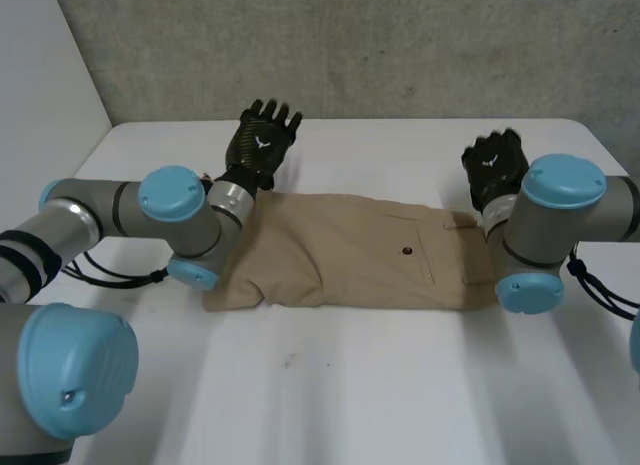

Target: Fold the shorts.

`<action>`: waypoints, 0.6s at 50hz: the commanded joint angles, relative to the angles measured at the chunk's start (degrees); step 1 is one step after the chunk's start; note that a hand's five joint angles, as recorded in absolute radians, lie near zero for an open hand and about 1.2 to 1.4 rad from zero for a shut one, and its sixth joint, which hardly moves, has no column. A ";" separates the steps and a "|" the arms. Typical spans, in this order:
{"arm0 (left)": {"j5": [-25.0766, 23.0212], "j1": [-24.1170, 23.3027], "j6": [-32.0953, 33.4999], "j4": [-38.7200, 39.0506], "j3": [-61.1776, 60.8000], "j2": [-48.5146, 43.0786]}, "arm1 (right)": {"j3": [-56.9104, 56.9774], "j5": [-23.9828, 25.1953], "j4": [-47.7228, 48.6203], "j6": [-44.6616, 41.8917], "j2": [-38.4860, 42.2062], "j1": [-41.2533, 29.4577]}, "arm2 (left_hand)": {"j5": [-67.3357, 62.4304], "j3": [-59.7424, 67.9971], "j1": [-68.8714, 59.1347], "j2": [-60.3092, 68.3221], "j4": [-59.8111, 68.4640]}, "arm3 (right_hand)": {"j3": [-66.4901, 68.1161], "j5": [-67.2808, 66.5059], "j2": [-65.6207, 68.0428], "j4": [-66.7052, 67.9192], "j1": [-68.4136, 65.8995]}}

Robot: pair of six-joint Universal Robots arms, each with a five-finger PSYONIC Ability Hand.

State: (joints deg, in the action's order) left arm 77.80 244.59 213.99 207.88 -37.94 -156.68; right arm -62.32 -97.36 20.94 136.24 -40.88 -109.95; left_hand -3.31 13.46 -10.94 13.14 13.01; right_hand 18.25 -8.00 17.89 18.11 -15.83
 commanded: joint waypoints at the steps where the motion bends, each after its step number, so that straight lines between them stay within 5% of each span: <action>1: -0.55 -0.70 -0.07 7.53 -14.17 11.03 | -6.14 -0.38 0.51 7.97 -10.61 0.17 | 3.31 -3.46 0.94 -3.14 -3.01 | -8.25 8.00 -7.89 -8.11 5.83; 10: 1.12 -0.08 -0.42 5.96 -27.26 21.58 | -14.93 11.47 -10.45 16.41 -21.51 1.92 | 3.31 -3.46 0.94 -3.14 -3.01 | -8.01 7.76 -7.65 -7.88 5.59; 18: 6.48 0.71 -6.82 -5.89 -42.38 33.45 | -21.69 17.81 -23.47 23.01 -24.60 6.32 | 3.31 -3.46 0.94 -3.14 -3.01 | 0.40 -0.65 0.76 0.53 -2.82; 25: 7.72 0.89 -19.39 -13.37 -51.96 38.99 | -29.52 22.65 -19.54 22.75 -24.60 10.45 | 3.31 -3.46 0.94 -3.14 -3.01 | 4.12 -4.37 4.48 4.25 -6.53; 30: 7.54 1.06 -20.55 -13.20 -55.40 40.92 | -31.81 23.44 -13.65 22.58 -22.41 11.07 | 3.31 -3.46 0.94 -3.14 -3.01 | 5.62 -5.87 5.98 5.75 -8.04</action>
State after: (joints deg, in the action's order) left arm 85.61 245.48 197.66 195.55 -87.99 -118.46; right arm -90.22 -75.44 -0.38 159.34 -65.44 -100.50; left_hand -2.74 12.26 -10.94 11.48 11.76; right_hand 17.83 -8.08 17.72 17.85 -15.01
